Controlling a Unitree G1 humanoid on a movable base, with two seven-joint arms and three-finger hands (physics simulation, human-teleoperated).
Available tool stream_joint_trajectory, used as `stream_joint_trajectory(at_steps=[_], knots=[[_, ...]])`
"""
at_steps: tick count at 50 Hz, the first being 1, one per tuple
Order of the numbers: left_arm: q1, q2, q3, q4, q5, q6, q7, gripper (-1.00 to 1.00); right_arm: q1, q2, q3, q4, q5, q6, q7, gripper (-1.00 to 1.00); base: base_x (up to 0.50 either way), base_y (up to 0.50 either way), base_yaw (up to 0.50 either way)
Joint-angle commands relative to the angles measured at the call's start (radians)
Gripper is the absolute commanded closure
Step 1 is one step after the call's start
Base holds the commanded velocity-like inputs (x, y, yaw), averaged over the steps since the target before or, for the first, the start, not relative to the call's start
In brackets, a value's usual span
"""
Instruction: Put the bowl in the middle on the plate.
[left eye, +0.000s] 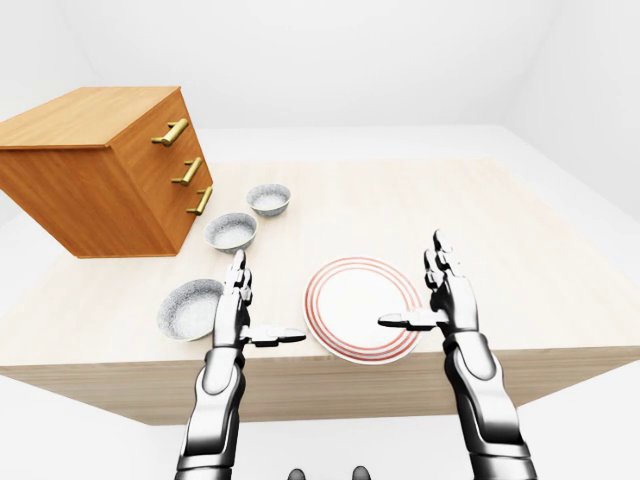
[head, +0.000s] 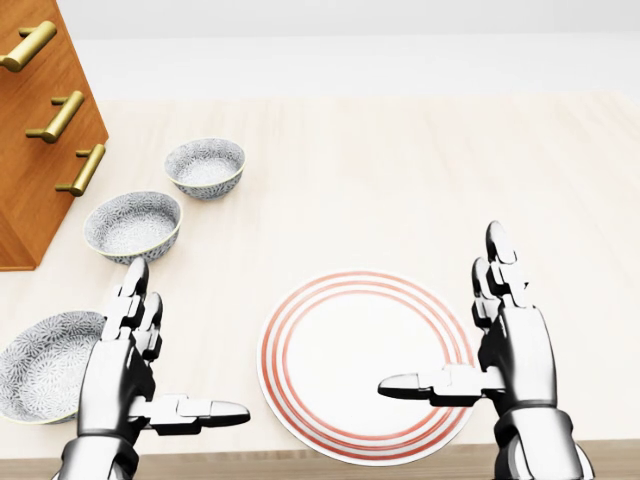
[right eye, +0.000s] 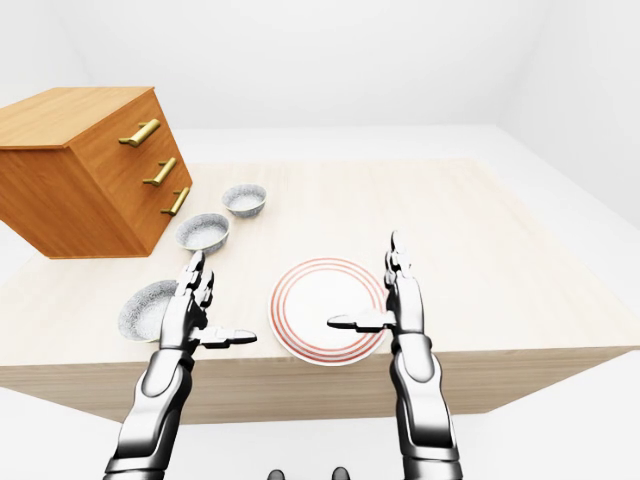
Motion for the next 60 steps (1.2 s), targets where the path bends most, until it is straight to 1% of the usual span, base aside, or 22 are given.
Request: stream_joint_trajectory(at_steps=[1, 5, 6, 7, 9, 10, 11, 17, 18, 19, 20, 22, 24, 28, 30, 33, 41, 54, 55, 58, 59, 60], knots=[[0.004, 0.000, 0.001, -0.004, -0.002, 0.004, 0.000, -1.00, 0.022, -0.024, -0.051, -0.206, -0.014, 0.000, 0.020, -1.00, 0.00, 0.00, 0.00], [0.004, 0.000, 0.001, -0.005, -0.002, 0.004, 0.000, -1.00, 0.022, -0.021, -0.054, -0.209, -0.018, 0.000, 0.025, -1.00, 0.00, 0.00, 0.00], [0.000, 0.000, 0.003, 0.004, -0.004, -0.001, -0.001, -1.00, 0.024, -0.046, -0.094, -0.257, -0.012, 0.000, 0.047, -1.00, 0.00, 0.00, 0.00], [0.002, 0.000, 0.002, -0.003, -0.004, 0.004, 0.000, -1.00, 0.025, -0.056, -0.122, -0.286, -0.009, 0.000, 0.062, -1.00, 0.00, 0.00, 0.00], [0.002, 0.000, 0.002, -0.004, -0.004, 0.005, 0.000, -1.00, 0.024, -0.052, -0.126, -0.289, -0.013, 0.000, 0.067, -1.00, 0.00, 0.00, 0.00], [-0.005, 0.001, 0.004, 0.021, -0.005, -0.012, -0.001, -1.00, 0.030, -0.056, -0.145, -0.310, -0.013, 0.000, 0.079, -1.00, 0.00, 0.00, 0.00], [-0.001, 0.000, 0.002, 0.004, -0.004, 0.001, 0.001, -1.00, 0.037, -0.059, -0.170, -0.338, -0.006, 0.000, 0.091, -1.00, 0.00, 0.00, 0.00], [0.002, 0.000, 0.002, -0.002, -0.004, 0.005, 0.002, -1.00, 0.046, -0.059, -0.213, -0.392, -0.014, 0.000, 0.122, -1.00, 0.00, 0.00, 0.00], [0.000, 0.000, 0.003, 0.005, -0.005, 0.000, 0.001, -1.00, 0.048, -0.072, -0.250, -0.422, -0.003, 0.000, 0.138, -1.00, 0.00, 0.00, 0.00], [0.003, 0.000, 0.002, -0.007, -0.005, 0.008, 0.002, -1.00, 0.045, -0.081, -0.281, -0.435, 0.003, 0.000, 0.150, -1.00, 0.00, 0.00, 0.00], [0.000, 0.001, 0.004, 0.005, -0.006, -0.002, 0.000, -1.00, 0.045, -0.081, -0.294, -0.431, 0.003, 0.000, 0.159, -1.00, 0.00, 0.00, 0.00], [0.000, 0.001, 0.004, 0.006, -0.007, -0.003, 0.000, -1.00, 0.045, -0.079, -0.296, -0.431, 0.001, 0.000, 0.161, -1.00, 0.00, 0.00, 0.00], [0.003, 0.001, 0.003, -0.008, -0.006, 0.008, 0.001, -1.00, 0.050, -0.093, -0.351, -0.444, 0.015, 0.000, 0.186, -1.00, 0.00, 0.00, 0.00], [0.002, 0.001, 0.005, -0.002, -0.007, 0.003, 0.001, -1.00, 0.058, -0.103, -0.414, -0.480, 0.029, 0.000, 0.214, -1.00, 0.00, 0.00, 0.00], [0.006, -0.001, 0.002, -0.016, -0.005, 0.013, 0.003, -1.00, 0.057, -0.114, -0.466, -0.496, 0.046, 0.000, 0.233, -1.00, 0.00, 0.00, 0.00], [0.003, 0.000, 0.003, -0.005, -0.006, 0.004, 0.002, -1.00, 0.064, -0.124, -0.519, -0.478, 0.055, 0.000, 0.260, -1.00, 0.00, 0.00, 0.00], [0.010, -0.002, 0.000, -0.028, -0.004, 0.021, 0.005, -1.00, 0.105, -0.142, -0.680, -0.466, 0.100, 0.000, 0.340, -1.00, 0.00, 0.00, 0.00], [0.018, -0.004, -0.002, -0.049, -0.006, 0.036, 0.006, -1.00, 0.121, -0.190, -0.851, -0.430, 0.157, 0.000, 0.412, -1.00, 0.00, 0.00, 0.00], [0.013, -0.002, 0.001, -0.032, -0.006, 0.024, 0.005, -1.00, 0.126, -0.195, -0.868, -0.424, 0.161, 0.000, 0.420, -1.00, 0.00, 0.00, 0.00], [0.016, -0.003, 0.000, -0.041, -0.007, 0.031, 0.006, -1.00, 0.130, -0.205, -0.898, -0.398, 0.164, 0.000, 0.436, -1.00, 0.00, 0.00, 0.00], [0.006, -0.001, 0.004, -0.008, -0.008, 0.008, 0.003, -1.00, 0.134, -0.211, -0.915, -0.381, 0.167, 0.000, 0.445, -1.00, 0.00, 0.00, 0.00], [0.004, 0.000, 0.004, -0.003, -0.008, 0.005, 0.003, -1.00, 0.136, -0.216, -0.932, -0.370, 0.174, 0.000, 0.451, -1.00, 0.00, 0.00, 0.00]])
